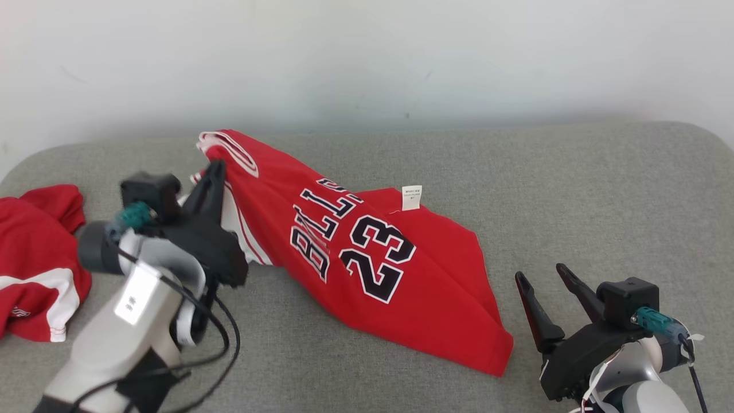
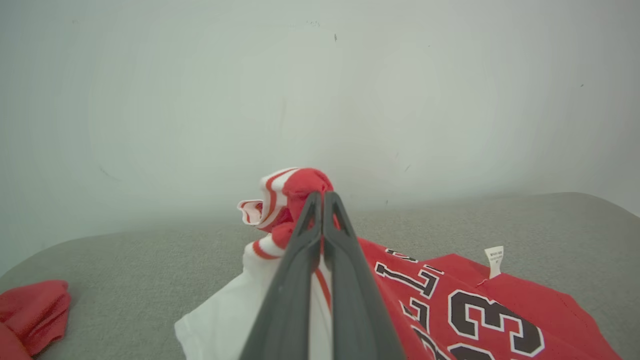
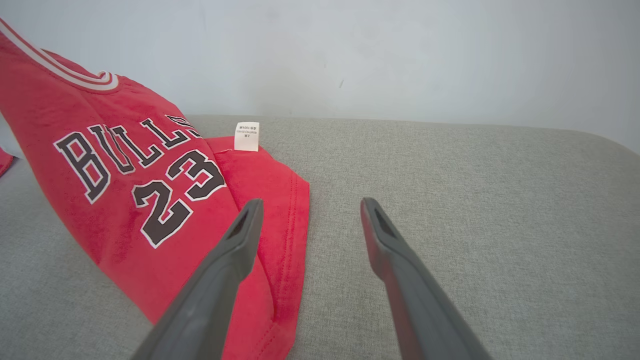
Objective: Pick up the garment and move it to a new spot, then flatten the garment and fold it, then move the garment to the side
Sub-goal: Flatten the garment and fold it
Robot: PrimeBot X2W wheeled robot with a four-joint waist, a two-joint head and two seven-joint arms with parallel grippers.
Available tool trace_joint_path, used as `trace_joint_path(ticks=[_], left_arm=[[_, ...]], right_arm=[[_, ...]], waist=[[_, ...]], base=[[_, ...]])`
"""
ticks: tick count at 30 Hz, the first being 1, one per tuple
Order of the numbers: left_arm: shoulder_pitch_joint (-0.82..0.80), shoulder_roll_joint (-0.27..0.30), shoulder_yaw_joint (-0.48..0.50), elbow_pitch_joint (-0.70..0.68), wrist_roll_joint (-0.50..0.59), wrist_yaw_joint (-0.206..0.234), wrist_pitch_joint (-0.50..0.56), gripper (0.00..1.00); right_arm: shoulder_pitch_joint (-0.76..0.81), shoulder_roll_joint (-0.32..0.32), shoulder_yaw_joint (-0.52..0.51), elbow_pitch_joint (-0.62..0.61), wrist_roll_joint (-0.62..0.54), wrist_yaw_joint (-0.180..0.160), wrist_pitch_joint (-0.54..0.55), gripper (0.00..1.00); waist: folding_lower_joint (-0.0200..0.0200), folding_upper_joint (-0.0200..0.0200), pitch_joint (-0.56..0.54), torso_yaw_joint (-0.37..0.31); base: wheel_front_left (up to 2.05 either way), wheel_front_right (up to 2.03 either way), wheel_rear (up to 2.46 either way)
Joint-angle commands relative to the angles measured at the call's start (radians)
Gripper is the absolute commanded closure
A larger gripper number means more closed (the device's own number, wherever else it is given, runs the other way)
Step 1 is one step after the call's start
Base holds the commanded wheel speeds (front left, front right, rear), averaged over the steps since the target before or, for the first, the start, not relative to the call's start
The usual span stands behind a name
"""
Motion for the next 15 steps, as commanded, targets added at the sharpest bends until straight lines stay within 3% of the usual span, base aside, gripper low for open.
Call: trace_joint_path(ticks=[1,11,15], left_arm=[[0.036,0.027,-0.007,-0.058,0.017,0.033,0.02,1.0],[0.254,0.147,-0.058,-0.534,0.027,0.222,0.2,1.0],[0.312,0.18,-0.064,-0.624,0.014,0.259,0.235,1.0]], right_arm=[[0.005,0.0,0.001,0.002,0.014,0.0,-0.003,0.0],[0.015,0.0,-0.017,0.008,0.01,0.0,-0.007,0.0],[0.01,0.0,-0.017,0.009,0.008,0.0,-0.005,0.0]], waist=[[0.0001,0.0,-0.012,0.006],[0.0001,0.0,-0.02,-0.008],[0.0001,0.0,-0.016,-0.015]], base=[[0.0,0.0,0.0],[0.0,0.0,0.0],[0.0,0.0,0.0]])
